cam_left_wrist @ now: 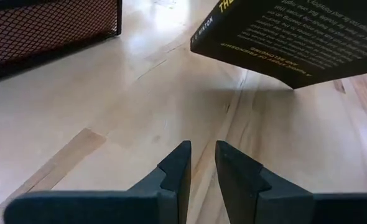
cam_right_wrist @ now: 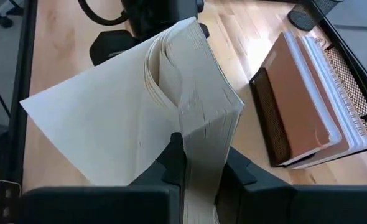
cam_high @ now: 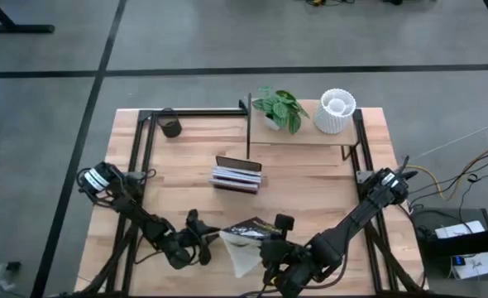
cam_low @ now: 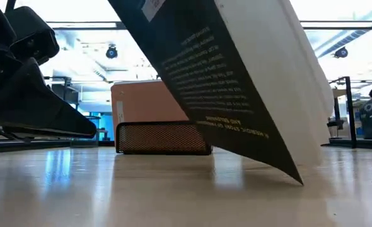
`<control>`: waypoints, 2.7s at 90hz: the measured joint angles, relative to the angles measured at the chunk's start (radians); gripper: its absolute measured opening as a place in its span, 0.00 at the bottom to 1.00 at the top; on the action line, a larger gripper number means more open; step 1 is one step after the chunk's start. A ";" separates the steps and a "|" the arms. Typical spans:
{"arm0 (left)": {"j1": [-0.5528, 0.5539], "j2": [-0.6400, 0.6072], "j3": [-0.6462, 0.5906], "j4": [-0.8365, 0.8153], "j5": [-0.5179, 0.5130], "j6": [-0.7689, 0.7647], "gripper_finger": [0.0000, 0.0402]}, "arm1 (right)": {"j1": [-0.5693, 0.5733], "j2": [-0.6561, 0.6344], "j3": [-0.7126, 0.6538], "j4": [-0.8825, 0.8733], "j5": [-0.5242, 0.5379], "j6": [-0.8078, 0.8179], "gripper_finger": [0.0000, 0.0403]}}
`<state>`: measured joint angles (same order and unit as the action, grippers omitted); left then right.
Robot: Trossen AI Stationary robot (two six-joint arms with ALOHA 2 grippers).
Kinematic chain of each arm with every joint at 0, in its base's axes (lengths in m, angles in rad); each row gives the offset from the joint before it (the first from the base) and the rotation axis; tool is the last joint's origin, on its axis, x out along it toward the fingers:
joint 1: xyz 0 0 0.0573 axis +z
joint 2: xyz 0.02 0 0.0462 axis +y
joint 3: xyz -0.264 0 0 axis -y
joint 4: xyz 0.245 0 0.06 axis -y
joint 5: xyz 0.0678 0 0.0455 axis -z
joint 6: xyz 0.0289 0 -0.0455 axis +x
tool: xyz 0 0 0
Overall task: Stock shelves
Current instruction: Put the black book into the black mesh bookshelf
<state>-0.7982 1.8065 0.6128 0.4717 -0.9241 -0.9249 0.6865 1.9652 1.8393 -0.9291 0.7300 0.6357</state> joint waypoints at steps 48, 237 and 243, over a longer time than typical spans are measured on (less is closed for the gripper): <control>0.000 0.000 0.000 0.000 0.000 0.000 0.15 | -0.002 0.000 -0.001 0.008 -0.032 0.000 0.06; -0.115 0.009 0.136 0.215 0.052 0.518 0.41 | 0.007 0.000 -0.012 0.284 -0.294 -0.254 0.06; -0.103 0.010 0.154 0.181 0.046 0.536 0.49 | 0.006 0.000 -0.012 0.284 -0.294 -0.254 0.06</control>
<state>-0.9017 1.8160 0.7672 0.6530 -0.8783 -0.3888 0.6921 1.9652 1.8271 -0.6453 0.4361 0.3813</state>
